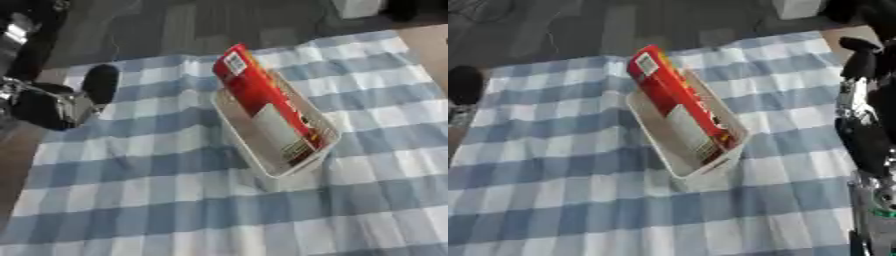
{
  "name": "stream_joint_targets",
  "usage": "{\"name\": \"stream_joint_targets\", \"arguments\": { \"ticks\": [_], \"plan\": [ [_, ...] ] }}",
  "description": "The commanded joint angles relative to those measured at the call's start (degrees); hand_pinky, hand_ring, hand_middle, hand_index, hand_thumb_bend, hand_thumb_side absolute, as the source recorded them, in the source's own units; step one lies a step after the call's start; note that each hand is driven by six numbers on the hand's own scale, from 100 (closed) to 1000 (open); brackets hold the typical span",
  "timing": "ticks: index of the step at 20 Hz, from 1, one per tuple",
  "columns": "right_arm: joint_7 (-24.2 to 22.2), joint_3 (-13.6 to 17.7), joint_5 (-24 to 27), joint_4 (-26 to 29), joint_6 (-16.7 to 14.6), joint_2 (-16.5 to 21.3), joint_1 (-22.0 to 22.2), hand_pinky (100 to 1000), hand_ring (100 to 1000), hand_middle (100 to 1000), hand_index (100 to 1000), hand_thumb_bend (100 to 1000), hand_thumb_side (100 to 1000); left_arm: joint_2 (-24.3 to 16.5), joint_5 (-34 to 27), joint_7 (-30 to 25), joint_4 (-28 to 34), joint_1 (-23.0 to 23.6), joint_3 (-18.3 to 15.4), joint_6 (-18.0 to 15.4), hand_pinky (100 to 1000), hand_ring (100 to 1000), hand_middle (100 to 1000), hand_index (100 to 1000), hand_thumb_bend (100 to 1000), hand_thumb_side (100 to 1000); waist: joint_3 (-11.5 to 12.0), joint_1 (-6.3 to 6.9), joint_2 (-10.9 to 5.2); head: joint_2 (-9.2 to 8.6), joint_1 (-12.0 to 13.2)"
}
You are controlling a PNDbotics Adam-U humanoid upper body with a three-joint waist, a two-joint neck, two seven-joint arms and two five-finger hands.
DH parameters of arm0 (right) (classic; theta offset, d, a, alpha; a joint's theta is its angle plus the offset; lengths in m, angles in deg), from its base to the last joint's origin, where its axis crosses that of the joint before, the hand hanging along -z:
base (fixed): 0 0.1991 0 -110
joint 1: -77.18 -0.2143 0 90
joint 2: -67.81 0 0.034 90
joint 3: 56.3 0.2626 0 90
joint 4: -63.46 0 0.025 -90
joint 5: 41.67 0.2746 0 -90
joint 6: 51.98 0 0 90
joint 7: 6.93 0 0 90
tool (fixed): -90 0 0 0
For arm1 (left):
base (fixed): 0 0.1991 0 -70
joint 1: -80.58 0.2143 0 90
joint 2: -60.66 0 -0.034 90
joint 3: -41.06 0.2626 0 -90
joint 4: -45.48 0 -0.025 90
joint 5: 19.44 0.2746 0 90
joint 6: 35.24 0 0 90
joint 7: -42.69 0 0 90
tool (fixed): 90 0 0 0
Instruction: Pick up objects on the table and place them in the box.
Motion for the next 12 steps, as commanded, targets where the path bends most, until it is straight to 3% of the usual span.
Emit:
{"name": "stream_joint_targets", "arguments": {
  "ticks": [1, 3, 7, 12],
  "plan": [
    [0.6, 0.2, -0.8, 0.7, -0.1, -0.7, -1.7, 773, 911, 923, 907, 100, 523, 3.7, 0.8, 2.9, 0.6, 3.8, -3.1, -0.7, 870, 897, 926, 960, 100, 614, 1.0, -0.72, -0.51, -0.66, -0.9],
    [0.8, 0.2, -1.2, 0.5, -0.1, -0.8, -2.1, 772, 910, 922, 905, 100, 521, 6.6, 2.2, 4.5, 0.6, 6.8, -3.6, 0.5, 859, 890, 921, 964, 100, 642, 1.6, -1.09, -0.37, -0.61, -1.0],
    [1.4, 0.5, -1.9, -0.4, -0.2, -0.3, -2.9, 773, 911, 923, 906, 100, 519, 17.9, 7.2, 6.5, 0.6, 14.2, -3.0, 3.7, 842, 876, 913, 972, 100, 694, 3.8, -1.91, 0.28, -0.43, -1.1],
    [1.4, 0.4, -1.8, -1.5, -0.7, -0.1, -4.1, 775, 912, 923, 907, 100, 516, 30.5, 11.1, 6.8, 0.6, 16.5, 1.7, 8.0, 823, 863, 904, 984, 100, 782, 4.7, -2.95, 1.43, -0.58, -0.5]
  ]
}}
